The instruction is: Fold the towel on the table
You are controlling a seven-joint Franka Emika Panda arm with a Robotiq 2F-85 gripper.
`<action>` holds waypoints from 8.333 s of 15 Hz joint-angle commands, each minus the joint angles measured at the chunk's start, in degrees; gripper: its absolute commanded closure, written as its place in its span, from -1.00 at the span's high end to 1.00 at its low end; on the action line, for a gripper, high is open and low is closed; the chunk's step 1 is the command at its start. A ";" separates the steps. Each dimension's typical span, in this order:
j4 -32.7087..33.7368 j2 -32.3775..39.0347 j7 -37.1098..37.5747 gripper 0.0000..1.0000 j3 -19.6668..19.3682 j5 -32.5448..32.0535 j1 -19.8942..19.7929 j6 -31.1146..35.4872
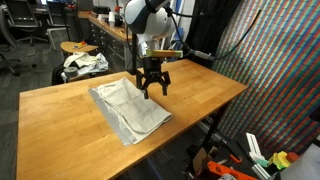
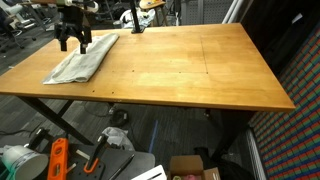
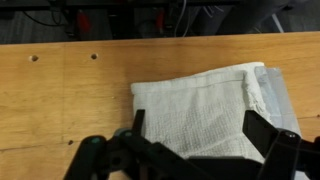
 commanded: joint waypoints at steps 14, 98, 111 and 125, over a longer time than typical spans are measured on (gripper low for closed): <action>-25.23 -13.37 -13.37 1.00 8.12 16.19 1.09 27.58; 16.47 17.68 19.61 1.00 -1.77 0.71 4.81 31.17; 17.80 18.65 16.35 1.00 -1.10 6.84 -0.86 27.28; 11.89 9.49 16.31 0.16 -4.02 2.70 -0.20 27.26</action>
